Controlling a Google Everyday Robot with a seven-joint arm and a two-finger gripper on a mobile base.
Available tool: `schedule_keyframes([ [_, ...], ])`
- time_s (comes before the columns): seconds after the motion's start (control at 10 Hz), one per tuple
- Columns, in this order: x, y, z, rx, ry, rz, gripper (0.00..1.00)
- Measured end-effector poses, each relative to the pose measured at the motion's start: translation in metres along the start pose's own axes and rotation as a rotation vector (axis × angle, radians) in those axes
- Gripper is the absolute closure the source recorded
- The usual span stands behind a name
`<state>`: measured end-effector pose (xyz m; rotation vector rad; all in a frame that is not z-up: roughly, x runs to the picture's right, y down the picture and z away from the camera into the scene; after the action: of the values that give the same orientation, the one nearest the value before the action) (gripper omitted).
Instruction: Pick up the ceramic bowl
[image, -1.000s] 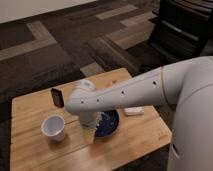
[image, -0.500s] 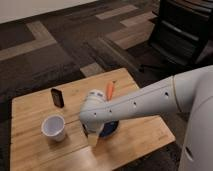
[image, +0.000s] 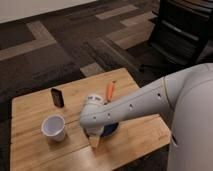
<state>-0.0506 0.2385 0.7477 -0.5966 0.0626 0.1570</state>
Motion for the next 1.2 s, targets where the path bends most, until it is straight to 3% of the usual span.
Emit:
schedule_keyframes([
  [0.3, -0.001, -0.016, -0.033, 0.075, 0.018, 0.034, 0.98],
  [0.6, 0.009, -0.033, -0.081, 0.116, 0.056, 0.158, 1.0],
  [1.0, 0.027, -0.055, -0.112, 0.134, 0.083, 0.304, 1.0],
  [1.2, 0.038, -0.078, -0.135, 0.197, 0.095, 0.349, 1.0],
])
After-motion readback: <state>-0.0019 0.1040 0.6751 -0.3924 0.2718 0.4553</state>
